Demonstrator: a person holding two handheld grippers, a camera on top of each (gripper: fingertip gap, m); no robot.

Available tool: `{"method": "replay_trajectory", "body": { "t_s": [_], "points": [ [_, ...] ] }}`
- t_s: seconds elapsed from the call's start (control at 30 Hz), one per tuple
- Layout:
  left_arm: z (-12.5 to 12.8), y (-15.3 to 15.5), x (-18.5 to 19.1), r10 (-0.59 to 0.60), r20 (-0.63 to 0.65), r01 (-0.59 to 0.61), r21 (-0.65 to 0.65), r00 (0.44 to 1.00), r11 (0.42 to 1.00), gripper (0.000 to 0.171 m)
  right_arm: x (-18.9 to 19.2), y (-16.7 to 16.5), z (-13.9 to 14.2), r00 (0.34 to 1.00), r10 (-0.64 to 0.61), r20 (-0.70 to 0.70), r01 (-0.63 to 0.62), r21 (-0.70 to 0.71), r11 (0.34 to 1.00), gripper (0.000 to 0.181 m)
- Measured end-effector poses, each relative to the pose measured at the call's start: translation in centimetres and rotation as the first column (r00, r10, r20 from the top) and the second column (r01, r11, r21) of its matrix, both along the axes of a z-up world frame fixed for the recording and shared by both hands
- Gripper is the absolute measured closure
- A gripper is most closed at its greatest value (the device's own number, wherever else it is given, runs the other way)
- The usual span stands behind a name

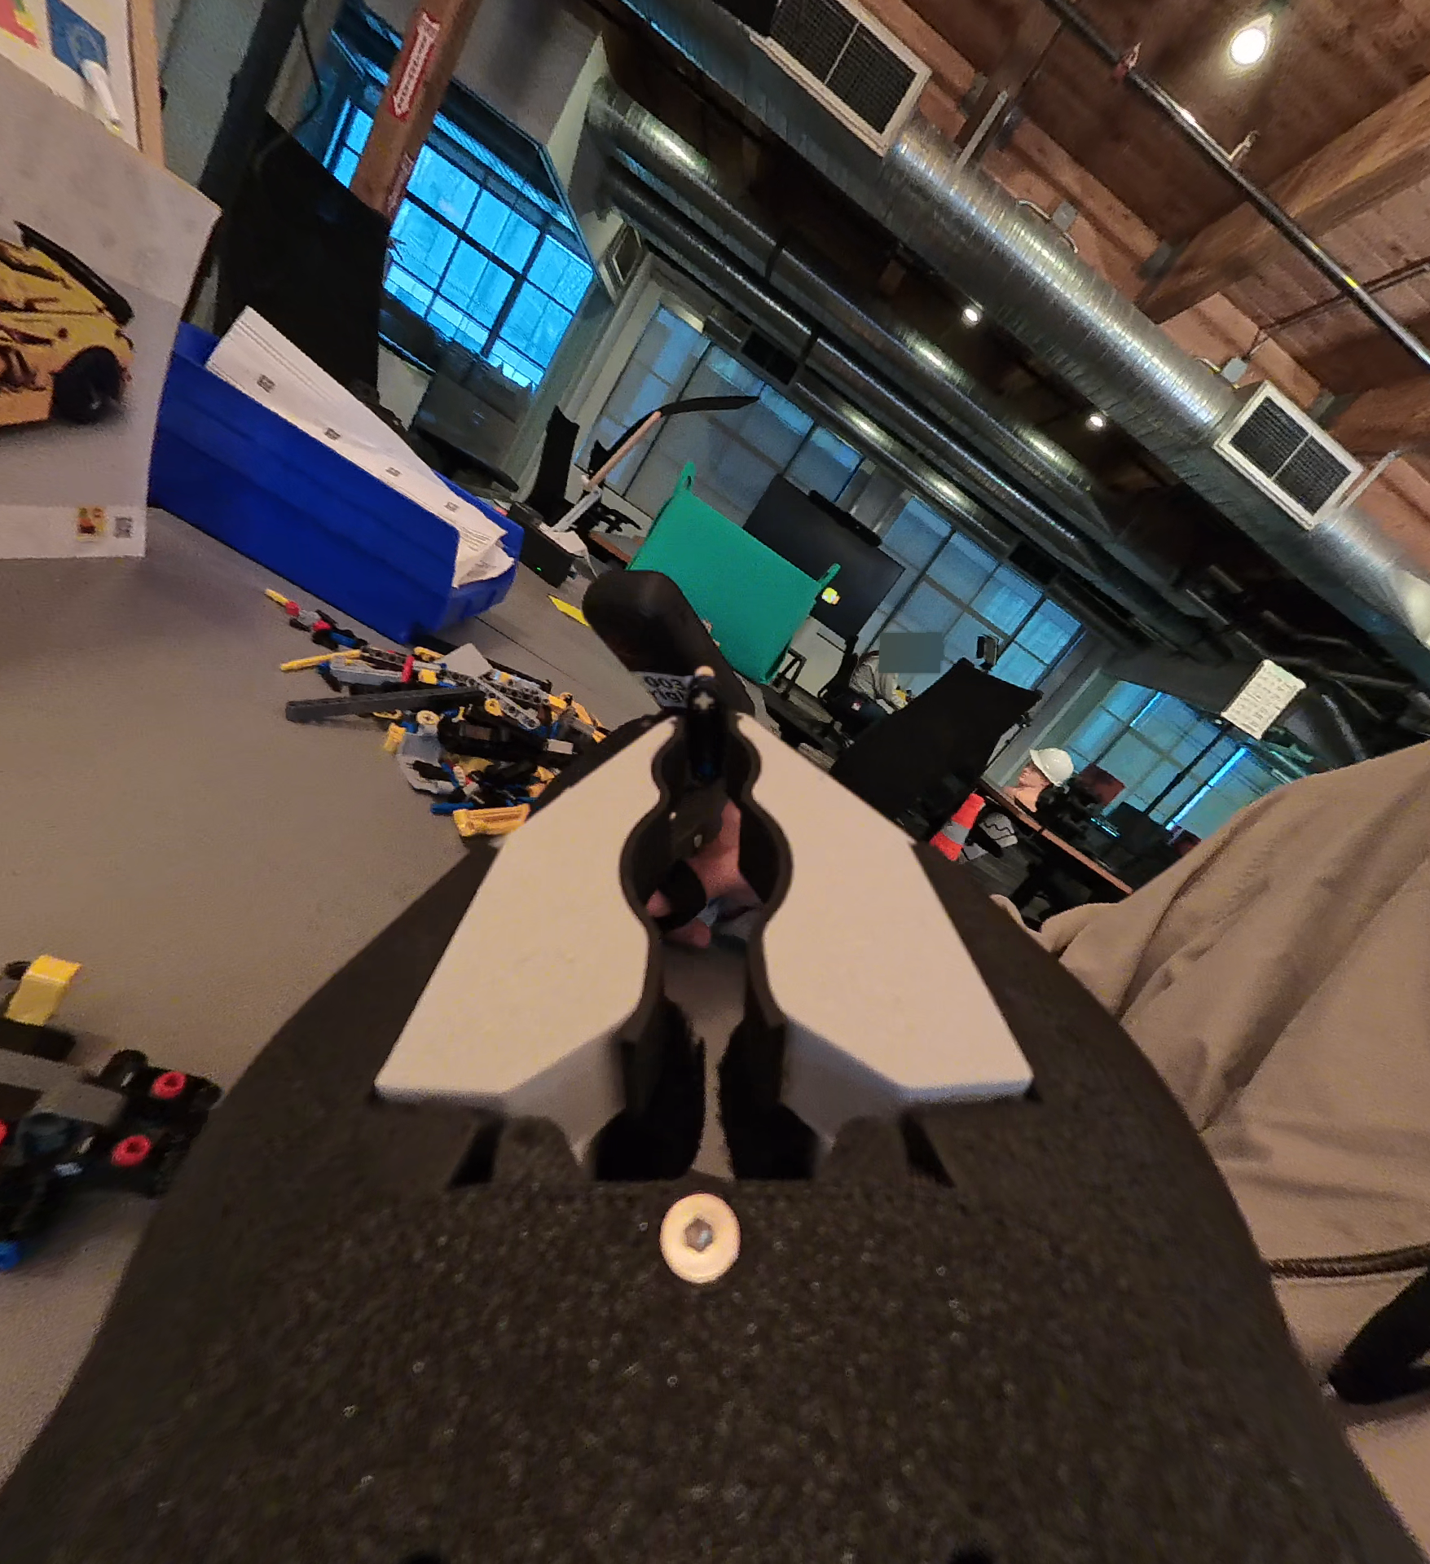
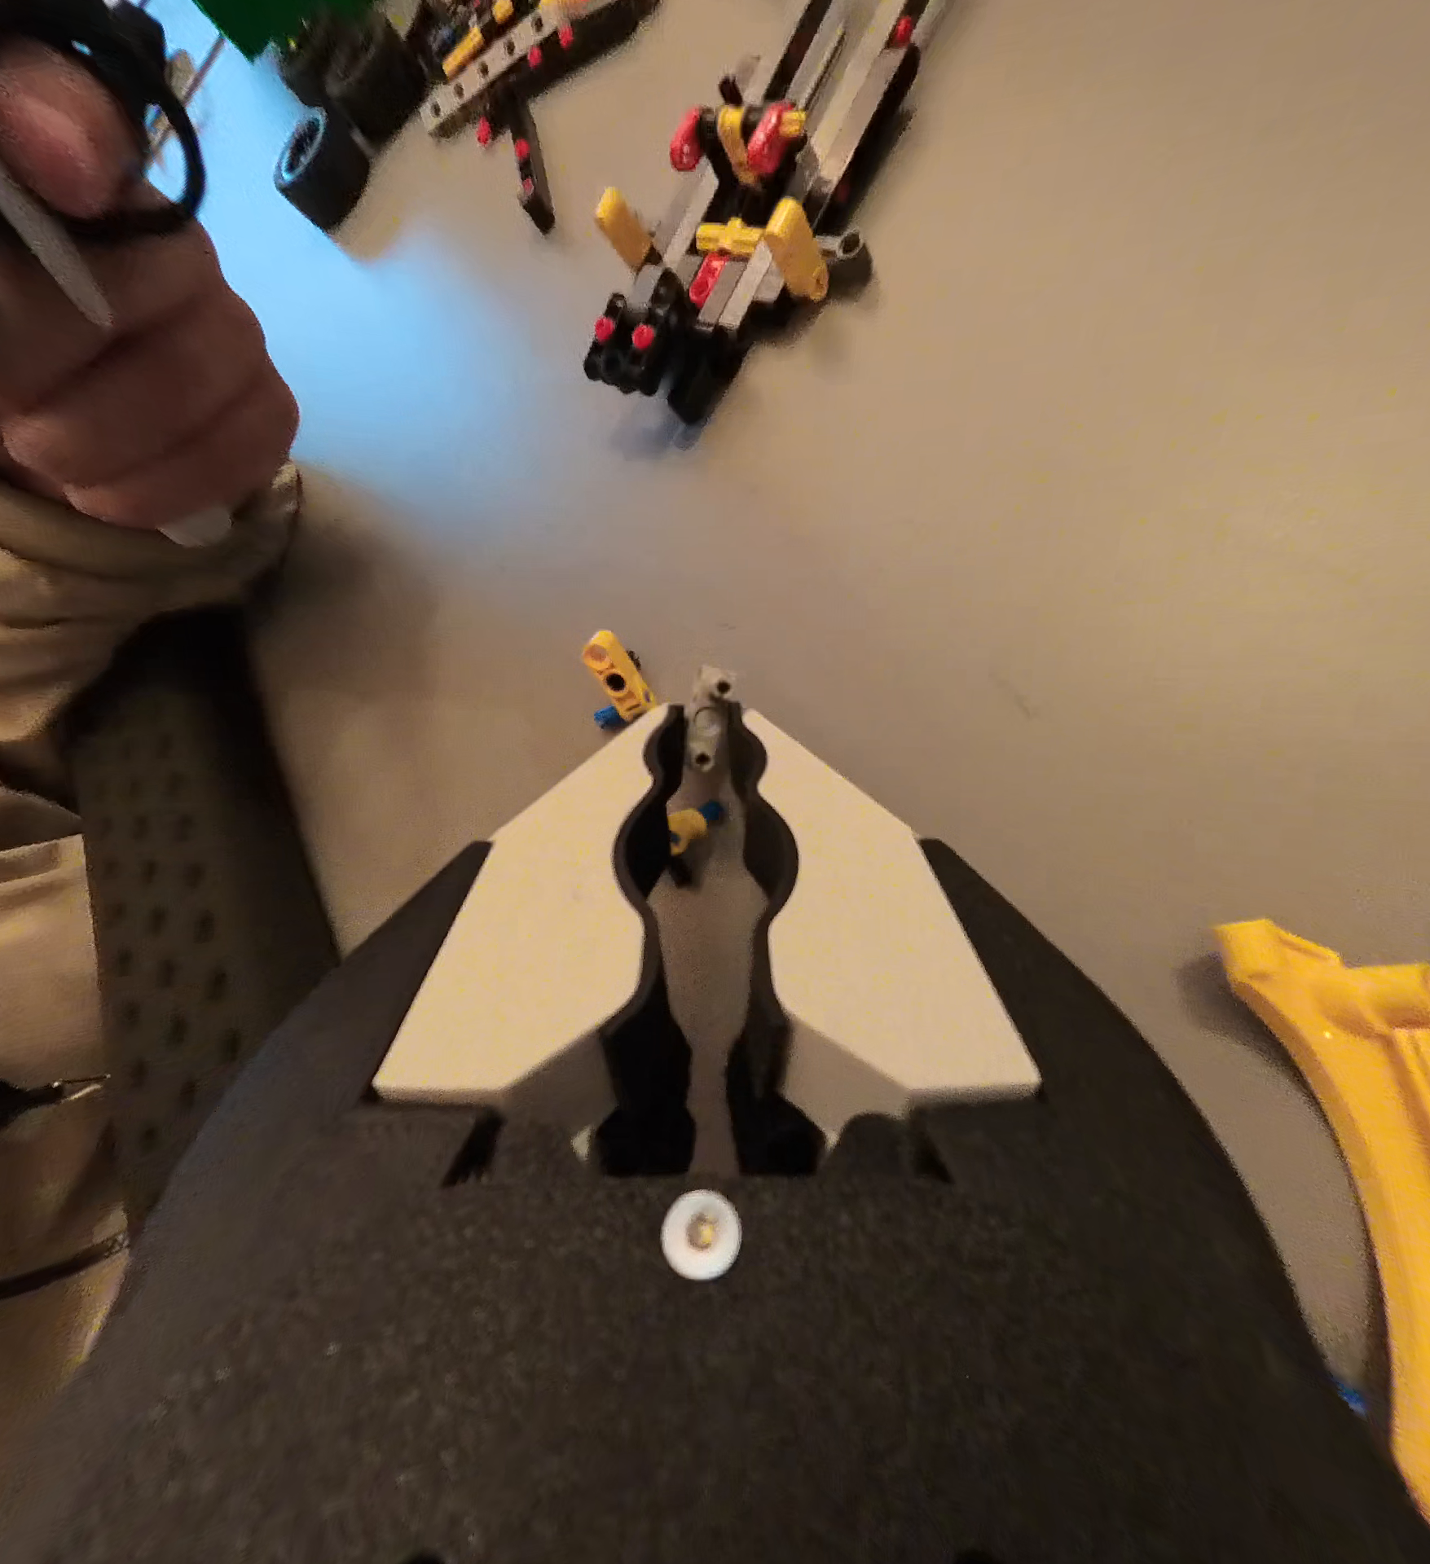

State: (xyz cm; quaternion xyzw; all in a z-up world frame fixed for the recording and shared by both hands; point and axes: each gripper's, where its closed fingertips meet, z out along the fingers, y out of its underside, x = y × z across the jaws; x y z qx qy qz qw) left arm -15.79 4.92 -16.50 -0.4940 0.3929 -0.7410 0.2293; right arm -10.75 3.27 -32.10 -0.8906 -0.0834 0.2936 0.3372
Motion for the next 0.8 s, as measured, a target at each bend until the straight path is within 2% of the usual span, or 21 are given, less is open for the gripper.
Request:
{"method": "replay_trajectory", "body": {
  "t_s": [0.1, 0.13, 0.23, 0.3, 0.37, 0.47, 0.63, 0.8],
  "points": [
    [-0.4, -0.7, 0.2, -0.032, -0.02, 0.032, 0.006, 0.999, 0.999, 0.165, -0.2, 0.4, 1.8, 0.999, 0.034, -0.01, -0.032, 0.136, 0.99, 0.157],
    [-0.6, -1.0, 0.3, -0.046, -0.027, 0.046, 0.006, 0.999, 0.999, 0.165, -0.5, 0.5, 3.6, 0.998, 0.05, -0.035, -0.04, 0.233, 0.972, 0.156],
    [-1.5, -2.1, 0.8, -0.09, -0.066, 0.092, 0.017, 0.994, 0.996, 0.165, -2.0, -0.2, 10.5, 0.967, 0.147, -0.208, -0.021, 0.51, 0.86, 0.156],
    [-2.0, -2.8, 1.0, -0.11, -0.084, 0.114, 0.039, 0.99, 0.993, 0.165, -2.7, -0.7, 12.5, 0.921, 0.202, -0.333, 0.009, 0.537, 0.844, 0.158],
    [-2.4, -3.3, 1.2, -0.118, -0.1, 0.125, 0.064, 0.988, 0.99, 0.165, -3.4, -1.1, 12.6, 0.887, 0.256, -0.385, -0.026, 0.512, 0.859, 0.155],
    [-2.7, -3.5, 1.4, -0.117, -0.111, 0.126, 0.08, 0.987, 0.989, 0.165, -3.5, -1.4, 13.1, 0.868, 0.275, -0.414, -0.026, 0.514, 0.858, 0.163],
    [-3.2, -3.9, 1.6, -0.126, -0.128, 0.139, 0.097, 0.984, 0.986, 0.165, -4.0, -1.4, 12.7, 0.871, 0.286, -0.399, -0.054, 0.501, 0.864, 0.164],
    [-3.3, -4.4, 1.7, -0.136, -0.129, 0.151, 0.113, 0.982, 0.982, 0.165, -4.0, -1.6, 12.7, 0.881, 0.288, -0.376, -0.065, 0.507, 0.86, 0.178]
  ]
}}
